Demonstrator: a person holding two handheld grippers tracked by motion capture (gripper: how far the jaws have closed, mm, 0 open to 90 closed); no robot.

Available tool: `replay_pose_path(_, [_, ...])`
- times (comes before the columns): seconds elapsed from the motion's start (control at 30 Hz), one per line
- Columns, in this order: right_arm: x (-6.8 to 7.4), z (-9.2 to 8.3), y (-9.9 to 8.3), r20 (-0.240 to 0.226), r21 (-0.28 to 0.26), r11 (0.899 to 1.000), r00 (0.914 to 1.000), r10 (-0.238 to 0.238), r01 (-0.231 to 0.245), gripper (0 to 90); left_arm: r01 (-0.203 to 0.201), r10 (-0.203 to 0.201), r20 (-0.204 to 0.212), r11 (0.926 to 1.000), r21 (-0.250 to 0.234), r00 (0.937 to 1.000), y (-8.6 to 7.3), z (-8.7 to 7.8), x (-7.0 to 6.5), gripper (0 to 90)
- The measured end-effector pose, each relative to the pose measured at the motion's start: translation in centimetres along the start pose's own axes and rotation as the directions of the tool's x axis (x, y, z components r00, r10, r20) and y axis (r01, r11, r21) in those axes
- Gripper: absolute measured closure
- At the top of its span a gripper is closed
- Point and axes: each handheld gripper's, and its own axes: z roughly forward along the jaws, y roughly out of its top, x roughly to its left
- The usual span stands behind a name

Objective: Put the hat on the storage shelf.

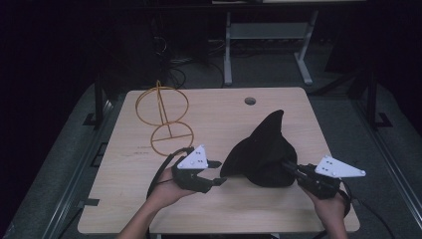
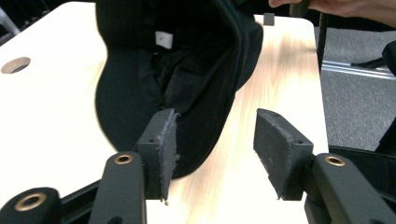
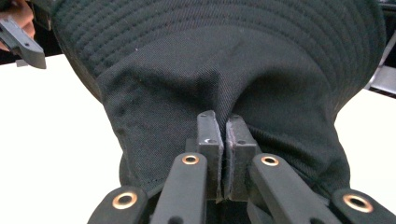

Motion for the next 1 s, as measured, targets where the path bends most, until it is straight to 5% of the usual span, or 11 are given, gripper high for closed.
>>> replay_pose_path(0.73, [-0.4, -0.7, 5.3, -0.015, -0.034, 0.997, 0.9979, -0.064, 0.063, 86.8, 0.101, -0.103, -0.050, 0.9944, -0.032, 0.9935, -5.3, -2.5, 0.3, 40.6])
replay_pose_path(1.0, [-0.9, -0.3, 7.2, -0.042, -0.025, 0.999, 0.9979, -0.049, 0.048, 86.8, 0.134, -0.137, -0.071, 0.9903, -0.034, 0.9881, -6.8, -3.0, 0.3, 36.1])
